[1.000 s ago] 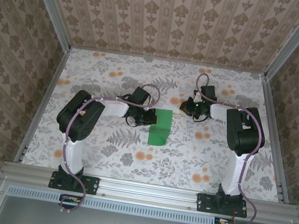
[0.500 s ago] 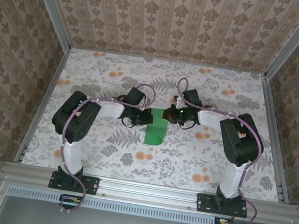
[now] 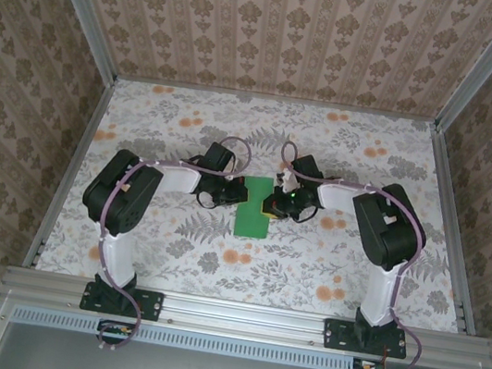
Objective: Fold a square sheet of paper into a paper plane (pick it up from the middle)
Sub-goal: Fold the square sheet of paper in half at the center of the table.
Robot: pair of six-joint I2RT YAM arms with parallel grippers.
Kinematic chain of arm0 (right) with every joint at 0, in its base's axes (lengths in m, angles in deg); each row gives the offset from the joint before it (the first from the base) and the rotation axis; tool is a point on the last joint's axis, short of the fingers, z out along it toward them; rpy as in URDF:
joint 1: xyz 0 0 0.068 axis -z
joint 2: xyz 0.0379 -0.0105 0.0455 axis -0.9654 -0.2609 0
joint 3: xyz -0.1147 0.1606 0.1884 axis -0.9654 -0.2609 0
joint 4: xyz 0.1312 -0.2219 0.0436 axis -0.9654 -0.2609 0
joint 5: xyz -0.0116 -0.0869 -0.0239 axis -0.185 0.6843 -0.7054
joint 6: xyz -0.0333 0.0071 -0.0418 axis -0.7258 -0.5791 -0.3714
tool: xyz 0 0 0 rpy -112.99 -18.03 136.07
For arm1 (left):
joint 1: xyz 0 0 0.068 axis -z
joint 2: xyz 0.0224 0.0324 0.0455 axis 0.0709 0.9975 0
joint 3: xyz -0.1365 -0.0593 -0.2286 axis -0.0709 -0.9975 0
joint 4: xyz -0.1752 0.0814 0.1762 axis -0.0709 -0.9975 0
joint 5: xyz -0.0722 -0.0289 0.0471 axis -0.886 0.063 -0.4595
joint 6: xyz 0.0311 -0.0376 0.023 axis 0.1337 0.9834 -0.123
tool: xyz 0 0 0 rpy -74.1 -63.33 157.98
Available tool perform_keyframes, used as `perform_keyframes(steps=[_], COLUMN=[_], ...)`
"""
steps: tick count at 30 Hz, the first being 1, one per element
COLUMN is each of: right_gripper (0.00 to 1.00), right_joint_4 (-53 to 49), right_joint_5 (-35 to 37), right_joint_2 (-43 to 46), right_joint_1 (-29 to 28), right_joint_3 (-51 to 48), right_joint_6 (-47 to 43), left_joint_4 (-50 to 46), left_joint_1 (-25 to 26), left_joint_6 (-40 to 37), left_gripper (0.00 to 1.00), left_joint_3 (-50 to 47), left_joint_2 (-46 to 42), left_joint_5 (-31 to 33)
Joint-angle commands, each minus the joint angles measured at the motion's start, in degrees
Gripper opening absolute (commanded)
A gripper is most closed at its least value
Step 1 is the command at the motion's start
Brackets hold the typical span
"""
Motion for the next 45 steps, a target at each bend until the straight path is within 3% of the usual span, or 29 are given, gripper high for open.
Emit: perform_keyframes(steps=[1,12,24,45], right_gripper=[0.0,0.0,0.0,0.0], right_joint_4=[-4.7,-4.4,0.5,-5.1], right_joint_5=[-1.8,-1.8,-2.8,-1.5], right_joint_2=[-1.0,2.5,0.6,9.3], right_joint_1=[-0.3,1.5,-2.0,-1.6], right_joint_3=[0.6,-2.7,0.0,-15.2], right_joint_6=[-2.9,-4.0,0.1,-4.1], left_joint_4=[-10.8,-10.6,-10.5,-9.8], left_joint_1=[-0.7,-0.7,-0.5,-0.6], left_joint_6=[-0.4,0.2,0.8,1.9], left_gripper=[0.0,0.0,0.0,0.0], left_joint_3=[-3.9,-4.1,-3.5,-4.2], left_joint_2=[4.6,4.9,5.7,6.1], left_joint_5=[7.5,8.0,7.9,9.2])
